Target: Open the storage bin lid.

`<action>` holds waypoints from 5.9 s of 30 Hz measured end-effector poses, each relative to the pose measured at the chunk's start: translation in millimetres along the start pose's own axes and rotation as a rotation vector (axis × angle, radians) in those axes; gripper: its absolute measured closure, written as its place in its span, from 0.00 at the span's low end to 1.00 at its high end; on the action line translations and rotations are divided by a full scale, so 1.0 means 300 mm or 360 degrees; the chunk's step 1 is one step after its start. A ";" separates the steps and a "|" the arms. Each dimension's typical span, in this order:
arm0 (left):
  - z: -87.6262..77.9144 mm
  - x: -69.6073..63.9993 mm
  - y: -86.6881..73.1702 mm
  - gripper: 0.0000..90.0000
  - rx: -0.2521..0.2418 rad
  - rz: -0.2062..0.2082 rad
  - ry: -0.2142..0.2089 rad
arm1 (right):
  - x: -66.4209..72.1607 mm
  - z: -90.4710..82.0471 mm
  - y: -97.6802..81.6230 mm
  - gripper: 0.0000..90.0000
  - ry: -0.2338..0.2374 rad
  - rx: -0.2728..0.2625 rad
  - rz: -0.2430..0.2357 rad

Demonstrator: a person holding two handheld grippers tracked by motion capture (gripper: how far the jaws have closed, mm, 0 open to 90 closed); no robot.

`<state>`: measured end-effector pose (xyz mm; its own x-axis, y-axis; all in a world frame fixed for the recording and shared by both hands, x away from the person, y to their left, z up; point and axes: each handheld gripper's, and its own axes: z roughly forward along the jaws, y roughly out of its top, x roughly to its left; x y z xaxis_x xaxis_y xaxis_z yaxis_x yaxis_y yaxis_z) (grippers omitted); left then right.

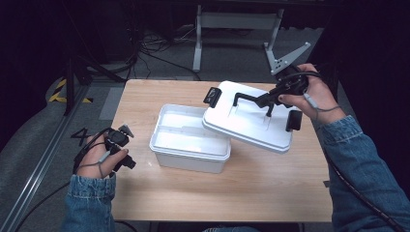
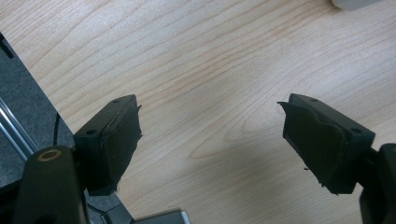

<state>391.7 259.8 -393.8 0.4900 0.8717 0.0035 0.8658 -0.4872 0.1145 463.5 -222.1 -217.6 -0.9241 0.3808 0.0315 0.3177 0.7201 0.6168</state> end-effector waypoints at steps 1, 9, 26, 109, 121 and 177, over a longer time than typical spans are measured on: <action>0.001 -0.001 0.000 0.22 0.0001 -0.0003 -0.0006 | -0.006 -0.006 -0.009 0.94 -0.0001 0.0001 0.0009; 0.003 -0.004 0.002 0.22 0.0013 -0.0005 -0.0006 | -0.054 -0.040 -0.079 0.94 -0.0054 0.0005 0.0089; 0.011 -0.008 0.008 0.22 0.0029 0.0010 -0.0002 | -0.168 -0.031 -0.243 0.94 -0.0146 0.0060 0.0251; 0.038 -0.010 0.003 0.20 -0.0039 0.0041 0.0030 | -0.176 0.185 -0.504 0.54 -0.0246 -0.0059 0.0302; 0.026 -0.009 -0.008 0.20 -0.0066 0.0048 0.0002 | 0.035 0.192 -0.467 0.51 -0.0133 -0.0132 0.0301; 0.044 -0.007 0.032 0.20 -0.0068 0.0097 0.0011 | 0.341 0.628 -0.562 0.44 -0.0025 -0.0100 0.0103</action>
<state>400.3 252.5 -405.9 0.5408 0.8409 0.0189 0.8291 -0.5367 0.1564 355.3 -195.3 -466.7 -0.8985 0.4346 0.0610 0.3622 0.6559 0.6623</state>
